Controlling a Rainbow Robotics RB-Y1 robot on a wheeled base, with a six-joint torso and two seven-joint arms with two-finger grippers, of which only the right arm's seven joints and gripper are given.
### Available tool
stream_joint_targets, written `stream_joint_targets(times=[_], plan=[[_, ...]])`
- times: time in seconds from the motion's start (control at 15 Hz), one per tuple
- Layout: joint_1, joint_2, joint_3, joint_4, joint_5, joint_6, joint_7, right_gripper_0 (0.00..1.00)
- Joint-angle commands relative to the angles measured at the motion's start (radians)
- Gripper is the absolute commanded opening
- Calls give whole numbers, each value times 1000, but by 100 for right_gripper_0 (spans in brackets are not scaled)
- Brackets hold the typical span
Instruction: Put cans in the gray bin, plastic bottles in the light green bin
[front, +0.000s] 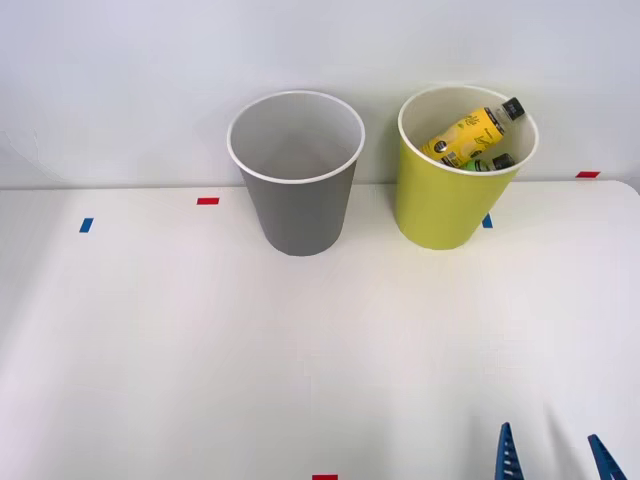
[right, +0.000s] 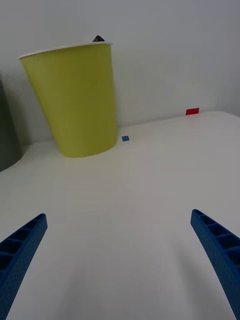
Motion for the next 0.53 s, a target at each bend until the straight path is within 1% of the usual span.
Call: stream_joint_targets(times=[0.07,0.53], plan=[[0,-4,3,1,0,-2,1,100],[0,-4,3,1,0,-2,1,100]])
